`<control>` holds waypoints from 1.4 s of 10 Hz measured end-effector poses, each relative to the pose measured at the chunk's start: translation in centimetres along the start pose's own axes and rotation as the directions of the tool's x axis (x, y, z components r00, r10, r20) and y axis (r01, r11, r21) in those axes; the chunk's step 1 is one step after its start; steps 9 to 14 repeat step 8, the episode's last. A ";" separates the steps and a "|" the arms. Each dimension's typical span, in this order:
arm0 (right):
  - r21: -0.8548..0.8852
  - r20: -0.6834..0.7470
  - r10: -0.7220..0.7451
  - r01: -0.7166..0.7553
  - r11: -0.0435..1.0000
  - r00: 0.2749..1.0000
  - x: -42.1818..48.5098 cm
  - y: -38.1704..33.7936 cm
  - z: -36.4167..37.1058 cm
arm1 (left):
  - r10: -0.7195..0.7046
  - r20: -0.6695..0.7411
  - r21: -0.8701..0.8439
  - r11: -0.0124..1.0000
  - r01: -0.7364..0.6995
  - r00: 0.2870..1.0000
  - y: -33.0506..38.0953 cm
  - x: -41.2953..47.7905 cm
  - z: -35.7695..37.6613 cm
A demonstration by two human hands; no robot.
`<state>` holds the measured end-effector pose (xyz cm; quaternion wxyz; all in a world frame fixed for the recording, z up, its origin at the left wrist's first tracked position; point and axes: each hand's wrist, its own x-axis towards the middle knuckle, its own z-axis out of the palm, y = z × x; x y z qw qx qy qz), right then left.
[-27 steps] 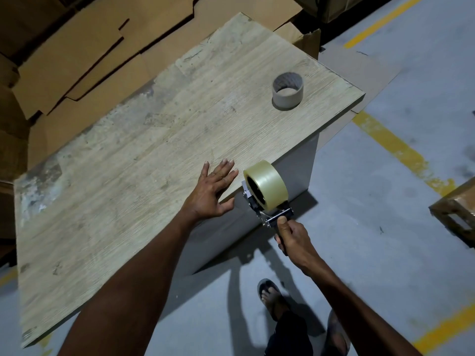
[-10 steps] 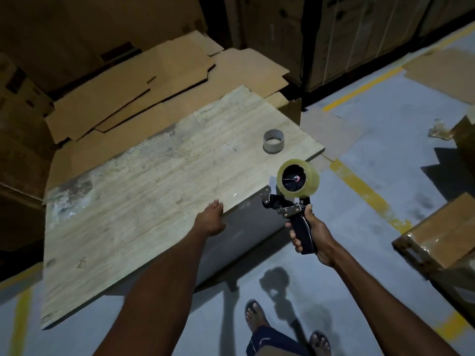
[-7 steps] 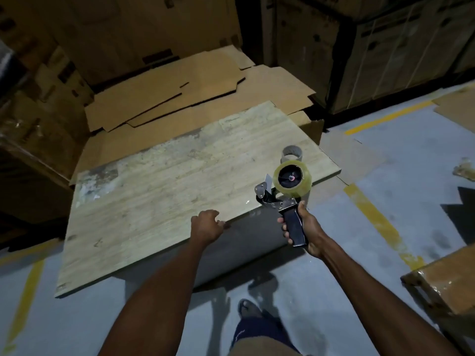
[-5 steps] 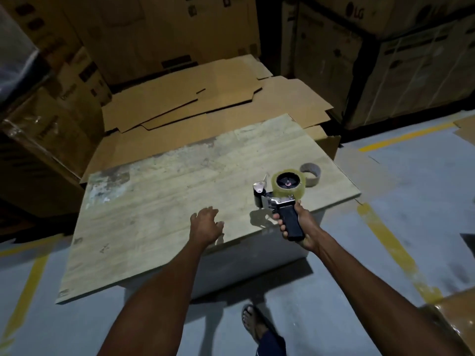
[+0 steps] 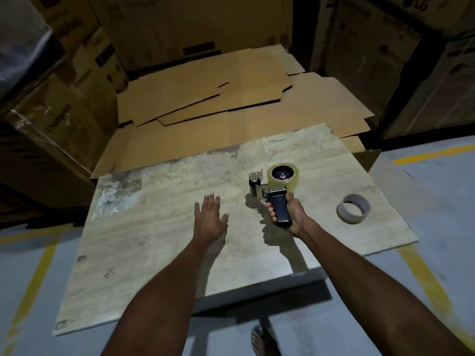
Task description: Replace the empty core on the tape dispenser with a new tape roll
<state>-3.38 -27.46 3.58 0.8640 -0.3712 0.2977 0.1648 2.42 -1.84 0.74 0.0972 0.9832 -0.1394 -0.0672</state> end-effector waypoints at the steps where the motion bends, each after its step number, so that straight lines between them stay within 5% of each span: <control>1: 0.024 -0.015 0.002 -0.002 1.000 1.000 1.8 0.5 0.6 | -0.001 0.000 0.003 1.000 0.001 1.000 -0.4 1.1 0.5; 4: -0.038 -0.059 0.073 -0.075 0.996 0.996 3.7 2.4 -1.2 | -0.009 0.021 -0.016 1.000 0.009 1.000 0.2 1.7 2.2; 5: -0.156 -0.184 0.058 -0.088 0.984 0.981 3.2 2.9 -1.6 | -0.018 0.059 -0.020 1.000 0.019 0.998 0.8 0.9 2.6; 7: -0.761 -0.406 -0.249 -0.174 0.625 0.880 -0.1 3.0 -3.3 | -0.036 0.096 -0.020 0.999 0.038 0.995 2.5 -2.5 1.9; 8: -0.835 -0.353 -0.337 -0.132 0.534 0.873 -2.3 3.5 -5.3 | -0.033 0.088 -0.015 0.999 0.034 0.996 3.7 -4.4 1.5; 14: -0.835 -0.353 -0.337 -0.132 0.534 0.873 -2.3 3.5 -5.3 | -0.033 0.088 -0.015 0.999 0.034 0.996 3.7 -4.4 1.5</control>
